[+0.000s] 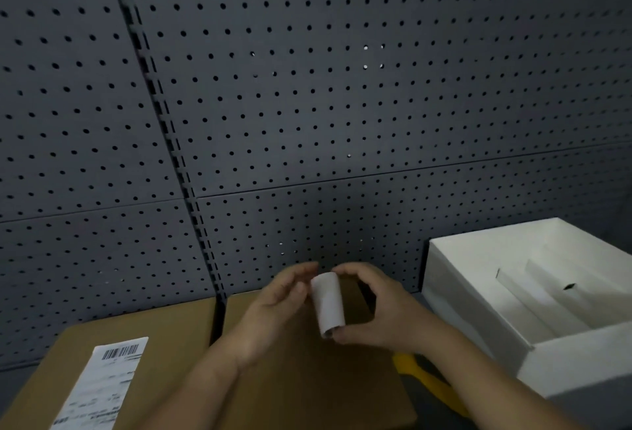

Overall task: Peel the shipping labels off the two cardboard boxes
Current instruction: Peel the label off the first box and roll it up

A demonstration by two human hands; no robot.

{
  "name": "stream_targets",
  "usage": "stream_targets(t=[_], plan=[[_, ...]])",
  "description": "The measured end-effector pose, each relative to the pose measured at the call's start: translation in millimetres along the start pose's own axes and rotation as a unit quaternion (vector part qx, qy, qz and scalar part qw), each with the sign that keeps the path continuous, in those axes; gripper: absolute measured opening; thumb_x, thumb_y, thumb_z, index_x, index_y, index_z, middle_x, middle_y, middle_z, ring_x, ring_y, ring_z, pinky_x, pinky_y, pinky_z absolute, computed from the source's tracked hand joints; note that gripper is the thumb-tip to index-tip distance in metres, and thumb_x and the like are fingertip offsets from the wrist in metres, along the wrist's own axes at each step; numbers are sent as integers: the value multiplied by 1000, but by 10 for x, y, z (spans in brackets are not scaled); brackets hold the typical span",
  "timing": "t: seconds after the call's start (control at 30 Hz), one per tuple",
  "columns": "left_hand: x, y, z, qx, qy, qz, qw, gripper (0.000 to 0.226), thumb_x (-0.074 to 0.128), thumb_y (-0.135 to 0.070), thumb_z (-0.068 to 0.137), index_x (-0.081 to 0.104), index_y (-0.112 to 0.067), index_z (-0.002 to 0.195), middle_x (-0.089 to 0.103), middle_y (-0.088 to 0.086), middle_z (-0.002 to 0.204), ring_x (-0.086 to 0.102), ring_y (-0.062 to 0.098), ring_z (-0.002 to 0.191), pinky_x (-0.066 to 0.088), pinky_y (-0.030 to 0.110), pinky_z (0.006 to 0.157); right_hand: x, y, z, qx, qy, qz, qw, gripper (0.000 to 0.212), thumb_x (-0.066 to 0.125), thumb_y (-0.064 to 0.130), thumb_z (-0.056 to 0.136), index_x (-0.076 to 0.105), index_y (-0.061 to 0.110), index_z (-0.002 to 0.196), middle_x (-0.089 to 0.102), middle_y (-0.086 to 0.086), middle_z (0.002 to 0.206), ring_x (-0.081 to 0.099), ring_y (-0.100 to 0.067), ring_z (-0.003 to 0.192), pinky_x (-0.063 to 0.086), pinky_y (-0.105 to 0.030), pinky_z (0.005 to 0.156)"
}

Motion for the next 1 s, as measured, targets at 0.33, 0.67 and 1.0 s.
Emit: stream_targets(t=[0.33, 0.67, 1.0], plan=[[610, -86, 280, 58, 76, 210, 973, 100, 87, -31, 70, 25, -57, 144, 41, -29, 139, 38, -11, 127, 36, 29, 112, -343, -436, -360, 61, -67, 42, 995, 88, 90, 46, 64, 44, 42, 139, 47, 27, 134, 42, 10, 125, 43, -29, 109], [1034, -42, 581, 47, 94, 217, 970, 106, 84, -32, 70, 15, -56, 147, 40, -31, 143, 34, 7, 138, 32, 49, 117, -192, -1119, -1021, 163, -168, 15, 972, 54, 83, 27, 80, 58, 34, 127, 60, 18, 103, 59, 4, 95, 46, -5, 83], [1401, -8, 743, 26, 81, 291, 953, 114, 85, -27, 74, 6, -40, 155, 43, -6, 150, 24, 18, 142, 14, 40, 110, 4, -1343, -1134, 193, -106, -128, 967, 11, 71, 32, 85, 77, 27, 93, 58, 5, 94, 56, -10, 82, 40, -10, 62]])
Point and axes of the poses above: each hand's wrist, its own z-axis towards the middle knuckle, its own x-axis out of the palm, y = z × x, the point moved 9 cm from there along z, towards the middle knuckle
